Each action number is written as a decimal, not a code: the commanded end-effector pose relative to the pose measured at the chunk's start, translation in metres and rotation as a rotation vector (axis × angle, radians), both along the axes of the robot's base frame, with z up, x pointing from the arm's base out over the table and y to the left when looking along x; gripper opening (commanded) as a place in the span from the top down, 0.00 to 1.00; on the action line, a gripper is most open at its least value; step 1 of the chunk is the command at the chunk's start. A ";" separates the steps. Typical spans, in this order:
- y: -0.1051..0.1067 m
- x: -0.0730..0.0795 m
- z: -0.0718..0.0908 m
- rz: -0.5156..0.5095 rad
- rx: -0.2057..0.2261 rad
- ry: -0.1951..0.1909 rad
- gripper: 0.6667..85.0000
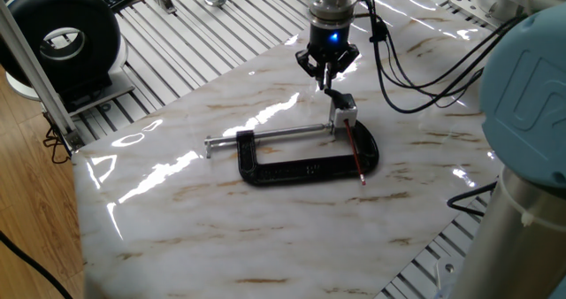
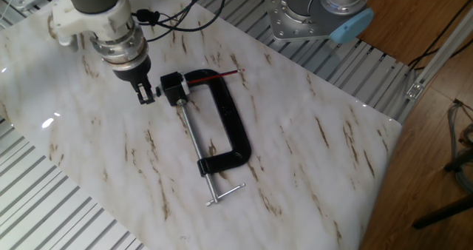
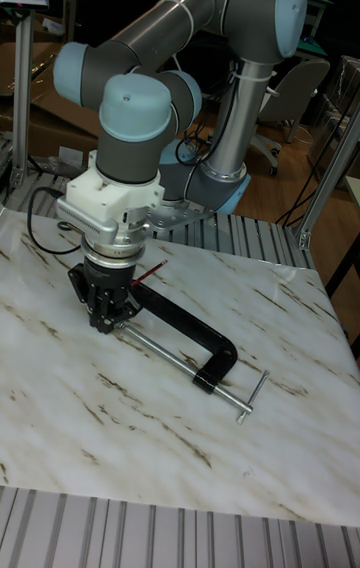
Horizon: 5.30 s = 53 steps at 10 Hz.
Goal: Sharpen the pencil with a pencil sharpener
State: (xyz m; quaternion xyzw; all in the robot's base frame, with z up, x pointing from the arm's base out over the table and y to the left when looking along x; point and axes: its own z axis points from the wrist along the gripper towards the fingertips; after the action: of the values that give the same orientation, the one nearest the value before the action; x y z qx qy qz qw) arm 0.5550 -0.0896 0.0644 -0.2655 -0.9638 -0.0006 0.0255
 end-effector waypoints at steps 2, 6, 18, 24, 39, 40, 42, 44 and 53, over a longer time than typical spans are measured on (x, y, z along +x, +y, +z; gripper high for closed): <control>0.007 0.012 -0.005 -0.006 0.010 -0.030 1.00; 0.007 0.018 -0.015 -0.007 0.020 -0.053 1.00; 0.005 0.021 -0.041 0.047 0.058 -0.095 1.00; -0.004 0.014 -0.051 0.111 0.078 -0.104 1.00; -0.020 0.010 -0.055 0.180 0.011 -0.096 0.86; -0.020 0.012 -0.055 0.201 0.012 -0.104 0.74; -0.019 0.014 -0.054 0.268 0.015 -0.113 0.51; -0.021 0.017 -0.050 0.287 0.011 -0.122 0.43; -0.012 0.010 0.058 0.288 -0.035 -0.055 0.53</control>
State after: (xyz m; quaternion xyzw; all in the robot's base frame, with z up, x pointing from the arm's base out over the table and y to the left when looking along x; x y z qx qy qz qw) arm 0.5696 -0.1205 0.0990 -0.1134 -0.9934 0.0162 -0.0074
